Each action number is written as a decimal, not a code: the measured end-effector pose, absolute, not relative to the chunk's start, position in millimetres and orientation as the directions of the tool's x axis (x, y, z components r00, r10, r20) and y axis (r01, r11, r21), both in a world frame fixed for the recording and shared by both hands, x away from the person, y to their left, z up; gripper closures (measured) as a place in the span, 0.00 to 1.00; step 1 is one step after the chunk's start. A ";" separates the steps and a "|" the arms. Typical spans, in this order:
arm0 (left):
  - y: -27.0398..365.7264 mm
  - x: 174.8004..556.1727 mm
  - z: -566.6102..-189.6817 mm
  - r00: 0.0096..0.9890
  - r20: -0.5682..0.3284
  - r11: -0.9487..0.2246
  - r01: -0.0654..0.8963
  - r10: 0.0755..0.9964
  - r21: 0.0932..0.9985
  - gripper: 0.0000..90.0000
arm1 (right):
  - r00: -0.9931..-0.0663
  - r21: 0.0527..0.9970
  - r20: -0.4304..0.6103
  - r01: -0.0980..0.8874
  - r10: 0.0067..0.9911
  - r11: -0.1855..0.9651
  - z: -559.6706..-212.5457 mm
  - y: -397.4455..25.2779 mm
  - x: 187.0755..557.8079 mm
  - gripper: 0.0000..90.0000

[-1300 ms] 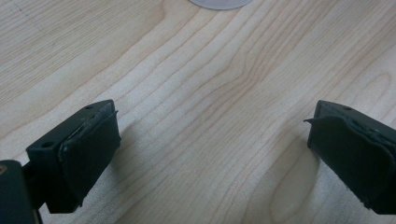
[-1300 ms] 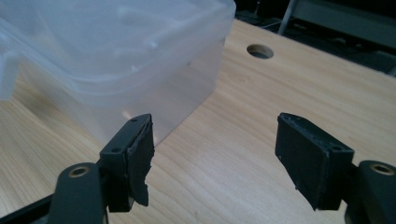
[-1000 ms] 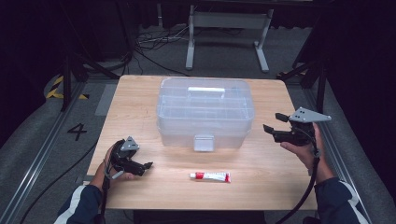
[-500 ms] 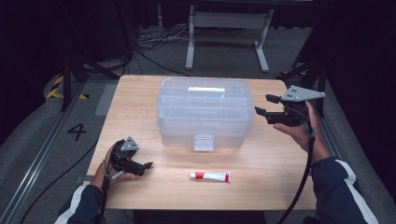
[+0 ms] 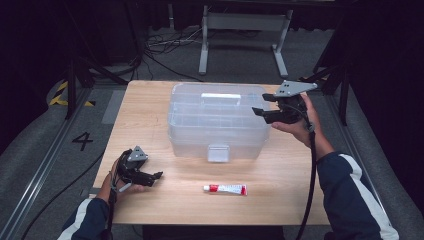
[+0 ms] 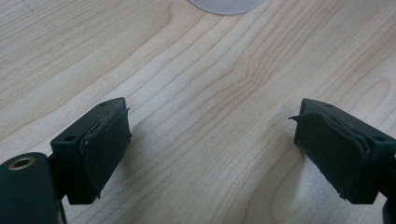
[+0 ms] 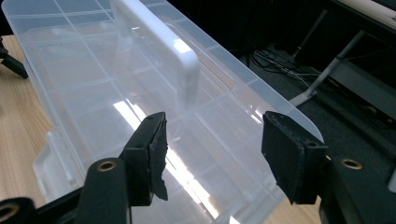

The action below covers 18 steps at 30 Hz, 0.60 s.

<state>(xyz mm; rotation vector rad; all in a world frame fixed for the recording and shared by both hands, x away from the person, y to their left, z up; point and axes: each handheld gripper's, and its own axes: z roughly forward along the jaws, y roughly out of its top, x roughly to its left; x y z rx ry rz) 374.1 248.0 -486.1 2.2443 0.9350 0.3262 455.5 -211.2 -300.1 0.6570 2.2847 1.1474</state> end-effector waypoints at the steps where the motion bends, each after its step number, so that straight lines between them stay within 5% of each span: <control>1: 248.0 374.1 -486.1 0.711 -0.027 -0.515 0.534 0.703 0.671 0.13 | -0.760 0.826 -0.213 0.195 0.613 0.529 -300.1 -211.2 455.5 0.46; 10: 238.1 377.3 -474.8 0.737 -0.012 -0.532 0.498 0.675 0.685 0.18 | -0.789 0.807 -0.224 0.178 0.572 0.563 -296.1 -187.8 465.9 0.44; 18: 219.2 384.8 -451.1 0.752 0.031 -0.537 0.440 0.658 0.720 0.23 | -0.802 0.771 -0.259 0.164 0.539 0.615 -294.1 -171.8 474.9 0.54</control>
